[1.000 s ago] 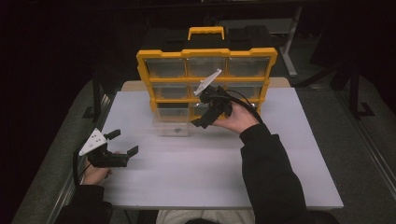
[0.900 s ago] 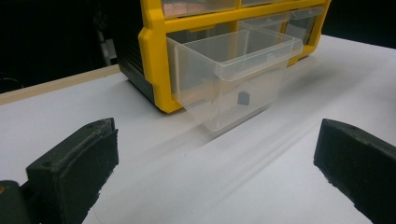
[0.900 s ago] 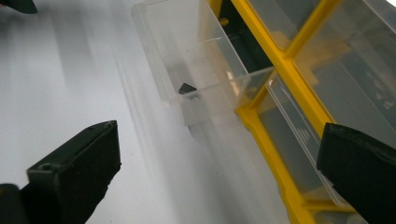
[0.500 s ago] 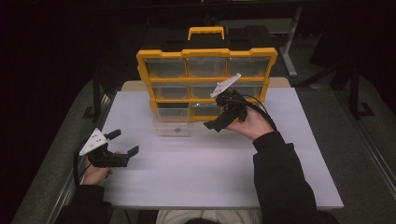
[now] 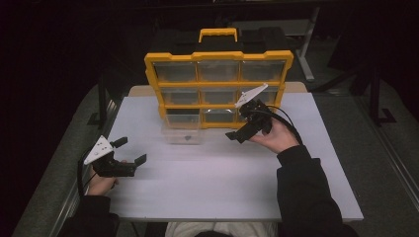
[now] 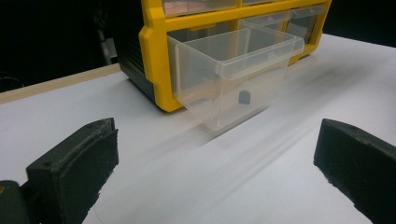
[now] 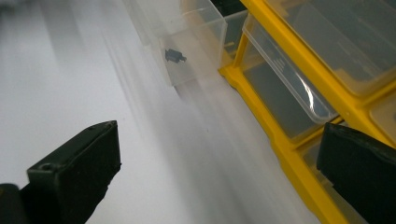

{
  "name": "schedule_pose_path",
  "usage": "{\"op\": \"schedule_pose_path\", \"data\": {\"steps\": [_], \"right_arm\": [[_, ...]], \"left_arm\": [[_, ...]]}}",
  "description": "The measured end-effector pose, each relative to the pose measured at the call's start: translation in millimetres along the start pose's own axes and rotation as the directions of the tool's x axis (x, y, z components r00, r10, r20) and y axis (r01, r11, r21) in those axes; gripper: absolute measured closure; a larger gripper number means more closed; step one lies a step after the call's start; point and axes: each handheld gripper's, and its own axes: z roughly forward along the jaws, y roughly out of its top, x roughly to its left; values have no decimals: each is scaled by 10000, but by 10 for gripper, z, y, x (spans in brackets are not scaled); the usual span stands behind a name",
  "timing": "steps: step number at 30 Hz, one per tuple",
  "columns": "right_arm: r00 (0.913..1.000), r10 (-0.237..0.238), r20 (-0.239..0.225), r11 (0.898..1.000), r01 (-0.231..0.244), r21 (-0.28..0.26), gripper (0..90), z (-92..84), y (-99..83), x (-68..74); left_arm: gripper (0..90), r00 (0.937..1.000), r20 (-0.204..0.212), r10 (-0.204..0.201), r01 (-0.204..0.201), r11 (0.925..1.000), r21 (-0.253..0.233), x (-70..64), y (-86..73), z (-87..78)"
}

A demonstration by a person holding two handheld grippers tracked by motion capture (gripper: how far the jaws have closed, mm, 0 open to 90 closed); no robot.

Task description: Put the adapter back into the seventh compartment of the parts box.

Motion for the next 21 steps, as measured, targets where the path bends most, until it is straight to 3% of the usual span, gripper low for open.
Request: {"op": "schedule_pose_path", "data": {"steps": [15, 21], "right_arm": [[9981, 608, 41, 9981, -607, -135, 0, -56, -402, -14], [9959, 903, -45, 9947, -904, -493, 0, -122, -535, -42]], "left_arm": [[0, 10000, -5, 31, -31, 10000, 35, 0, -1, 1], [0, 10000, 6, 44, -44, 10000, 83, -6, -4, 7]]}}
